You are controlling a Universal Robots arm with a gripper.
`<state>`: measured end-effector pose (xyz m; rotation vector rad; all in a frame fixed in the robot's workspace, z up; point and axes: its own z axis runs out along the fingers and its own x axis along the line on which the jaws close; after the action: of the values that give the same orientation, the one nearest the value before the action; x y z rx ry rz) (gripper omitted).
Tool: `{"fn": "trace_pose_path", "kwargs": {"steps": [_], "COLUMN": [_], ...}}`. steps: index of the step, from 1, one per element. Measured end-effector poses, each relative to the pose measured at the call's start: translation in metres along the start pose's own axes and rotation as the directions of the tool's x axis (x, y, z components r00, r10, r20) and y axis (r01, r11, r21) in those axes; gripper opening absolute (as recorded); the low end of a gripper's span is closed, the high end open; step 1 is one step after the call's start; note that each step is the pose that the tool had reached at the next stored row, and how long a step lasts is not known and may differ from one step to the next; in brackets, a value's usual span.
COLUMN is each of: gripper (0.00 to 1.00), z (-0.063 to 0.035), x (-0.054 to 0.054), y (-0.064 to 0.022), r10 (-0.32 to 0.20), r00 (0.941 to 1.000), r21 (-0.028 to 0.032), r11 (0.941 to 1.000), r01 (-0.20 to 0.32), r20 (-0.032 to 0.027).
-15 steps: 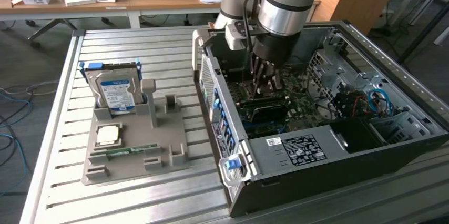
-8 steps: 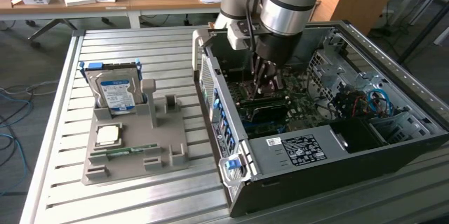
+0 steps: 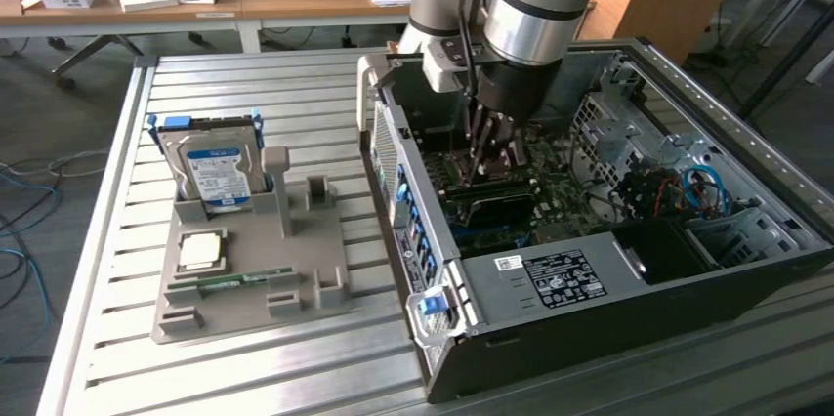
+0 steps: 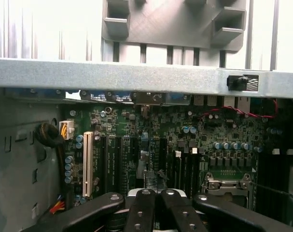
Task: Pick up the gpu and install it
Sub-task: 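Press down on the gpu until it lock into place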
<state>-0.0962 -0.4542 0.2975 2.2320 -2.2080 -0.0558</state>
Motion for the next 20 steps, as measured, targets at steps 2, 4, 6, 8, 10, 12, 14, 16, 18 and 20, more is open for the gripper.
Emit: {"fn": "trace_pose_path", "kwargs": {"steps": [2,4,6,8,10,12,14,16,18,20], "gripper": [0.11,0.11,0.11,0.11,0.11,0.11,0.11,0.11,0.11,0.11], "z": [0.0001,0.0004,0.0006,0.0007,0.0008,0.0009,0.001,0.0011,0.0012,0.0012], "x": [0.0,0.0,0.0,0.0,0.0,0.0,0.0,0.0,0.0,0.0], "y": [0.0051,0.0183,0.022,0.0262,0.0309,0.0351,0.039,0.0424,0.0449,0.0456], "r10": [-0.005,-0.005,-0.005,-0.005,-0.005,-0.005,-0.005,-0.005,-0.004,-0.005], "r00": [1.0,1.0,1.0,1.0,0.9999,0.9999,0.9999,0.9998,0.9998,0.9998], "r21": [-0.002,-0.0021,-0.002,-0.0021,-0.0021,-0.0022,-0.0022,-0.0023,-0.0022,-0.0023], "r11": [1.0,1.0,1.0,1.0,1.0,1.0,1.0,1.0,1.0,1.0], "r01": [0.005,0.005,0.005,0.005,0.005,0.005,0.005,0.004,0.004,0.004], "r20": [-0.0007,-0.0035,-0.0053,-0.0076,-0.0098,-0.012,-0.0143,-0.017,-0.0194,-0.0203]}}
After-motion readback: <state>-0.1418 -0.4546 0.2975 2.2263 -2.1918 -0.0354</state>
